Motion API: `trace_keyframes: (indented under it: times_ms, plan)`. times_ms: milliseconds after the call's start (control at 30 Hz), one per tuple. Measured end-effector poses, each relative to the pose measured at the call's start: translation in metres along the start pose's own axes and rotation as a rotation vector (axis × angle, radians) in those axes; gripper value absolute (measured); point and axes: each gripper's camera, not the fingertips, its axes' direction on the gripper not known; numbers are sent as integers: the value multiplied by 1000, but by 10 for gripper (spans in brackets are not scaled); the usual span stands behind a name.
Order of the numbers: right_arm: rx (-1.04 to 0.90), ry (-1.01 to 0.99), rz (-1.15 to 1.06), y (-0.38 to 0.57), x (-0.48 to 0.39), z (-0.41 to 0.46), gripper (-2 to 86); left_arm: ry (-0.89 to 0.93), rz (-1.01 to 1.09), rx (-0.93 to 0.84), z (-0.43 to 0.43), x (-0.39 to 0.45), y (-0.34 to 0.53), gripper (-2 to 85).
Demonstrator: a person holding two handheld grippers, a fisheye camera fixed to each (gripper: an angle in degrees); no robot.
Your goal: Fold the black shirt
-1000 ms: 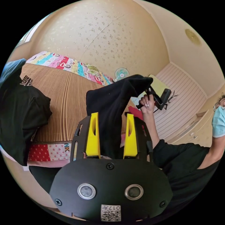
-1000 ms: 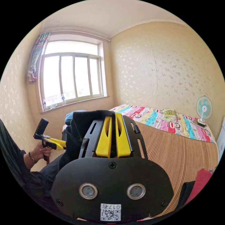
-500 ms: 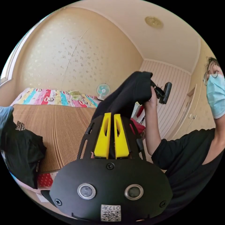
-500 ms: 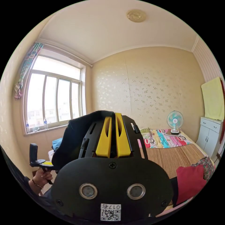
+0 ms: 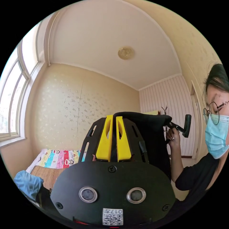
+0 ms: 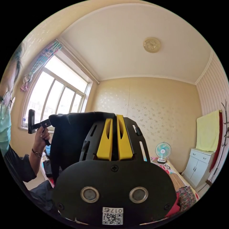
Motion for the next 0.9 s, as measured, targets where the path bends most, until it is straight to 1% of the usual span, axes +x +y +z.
trace_keyframes:
  times_ms: [33, 100, 133, 200, 233, 300, 333, 367, 400, 433, 500, 533, 600, 667, 700, 767, 833, 900]
  plan:
    - [-30, 10, -2, 0, 2, 11, 31, -11, 5, -19, 10, -3, 0, -1]
    - [-181, 35, 6, 7, 20, 71, 33, -24, -16, -152, 72, -32, 8, 1]
    - [-222, 40, 11, 12, 26, 92, 33, -22, -28, -195, 92, -42, 12, 2]
    - [-420, 72, 43, 41, 62, 205, 38, -45, -70, -385, 193, -88, 37, 10]
    - [-476, 81, 53, 52, 72, 240, 39, -62, -68, -444, 224, -100, 47, 13]
    - [-682, 122, 155, 121, 117, 382, 55, -172, -21, -707, 349, -149, 109, 39]
    - [-729, 116, 184, 146, 127, 410, 60, -180, -24, -773, 372, -162, 131, 42]
    - [-870, 81, 246, 200, 143, 455, 68, -197, -58, -901, 402, -187, 176, 49]
    - [-975, 43, 278, 247, 150, 476, 75, -201, -84, -1010, 415, -207, 220, 52]
    - [-996, 19, 284, 267, 150, 478, 77, -192, -88, -1047, 416, -214, 240, 53]
    - [-1021, -33, 259, 343, 142, 459, 78, -78, -116, -1109, 393, -228, 319, 88]
    - [-1040, -39, 251, 363, 140, 452, 77, -47, -130, -1126, 383, -230, 341, 92]
    - [-1118, -62, 237, 442, 135, 412, 78, 28, -211, -1208, 341, -231, 431, 101]
    - [-1163, -62, 274, 495, 136, 370, 84, 78, -255, -1278, 310, -223, 490, 109]
    - [-1176, -45, 300, 523, 137, 340, 90, 79, -283, -1308, 287, -217, 522, 115]
    - [-1212, -28, 344, 558, 140, 294, 98, 63, -346, -1316, 251, -212, 557, 122]
    - [-1242, 1, 415, 584, 144, 247, 107, 18, -409, -1300, 217, -210, 578, 125]
    - [-1271, 11, 526, 609, 147, 194, 117, -73, -474, -1269, 176, -207, 595, 132]
